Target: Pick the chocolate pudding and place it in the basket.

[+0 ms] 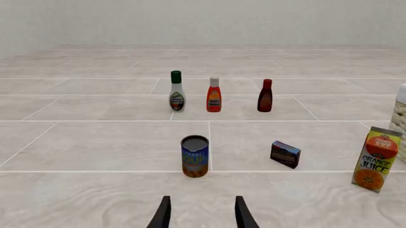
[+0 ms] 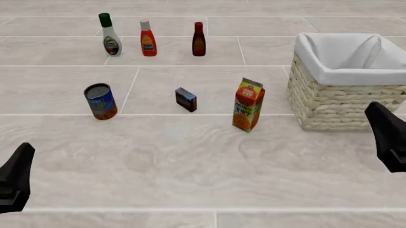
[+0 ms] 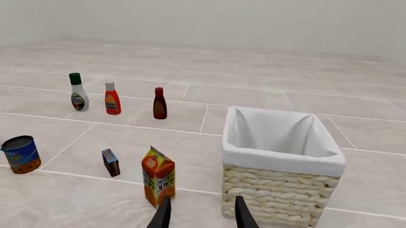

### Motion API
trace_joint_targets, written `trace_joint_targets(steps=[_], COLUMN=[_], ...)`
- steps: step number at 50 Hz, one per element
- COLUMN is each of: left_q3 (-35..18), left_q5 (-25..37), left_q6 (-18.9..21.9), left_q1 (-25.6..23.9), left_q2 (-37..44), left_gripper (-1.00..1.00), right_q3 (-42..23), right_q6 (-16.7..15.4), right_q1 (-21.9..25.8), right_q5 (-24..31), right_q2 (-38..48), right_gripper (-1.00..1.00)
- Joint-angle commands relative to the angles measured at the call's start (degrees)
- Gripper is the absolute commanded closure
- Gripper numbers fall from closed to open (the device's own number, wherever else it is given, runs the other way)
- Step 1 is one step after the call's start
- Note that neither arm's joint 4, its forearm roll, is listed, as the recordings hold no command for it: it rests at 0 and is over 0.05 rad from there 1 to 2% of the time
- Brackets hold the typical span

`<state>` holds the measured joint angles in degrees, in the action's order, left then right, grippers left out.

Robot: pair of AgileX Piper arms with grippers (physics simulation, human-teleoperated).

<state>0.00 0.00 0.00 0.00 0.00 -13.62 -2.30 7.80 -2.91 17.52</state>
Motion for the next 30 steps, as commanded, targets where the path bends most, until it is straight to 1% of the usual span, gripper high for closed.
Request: trace_joint_targets(steps=[1,2,5,10,16,19,30], left_q3=[0.0,0.0,0.0,0.0,0.0,0.0,0.0], left_q5=[0.0,0.0,0.0,0.0,0.0,0.0,0.0], left_q6=[0.0,0.0,0.0,0.0,0.0,0.0,0.0], left_q1=[0.0,0.0,0.0,0.0,0.0,0.0,0.0], left_q2=[0.0,0.0,0.0,0.0,0.0,0.0,0.0], left_gripper=[-1.00,-1.00,-1.00,-1.00,-1.00,-1.00,-1.00], right_q3=[-3.0,-3.1,-4.1,-5.4,-7.5,-7.9,-10.3], right_q6=[1.2,0.4,0.6,0.0,0.3,-0.8,-0.9], right_q1=[3.1,3.0,4.6,6.3,7.3,8.8,11.0], right_q5=[-1.4,-1.5,-1.9,-2.7,-3.4,-4.0,-5.1], right_q2=[4.9,4.7,5.9,8.6,10.8,11.5,15.6], right_gripper=[-1.00,-1.00,-1.00,-1.00,-1.00,-1.00,-1.00])
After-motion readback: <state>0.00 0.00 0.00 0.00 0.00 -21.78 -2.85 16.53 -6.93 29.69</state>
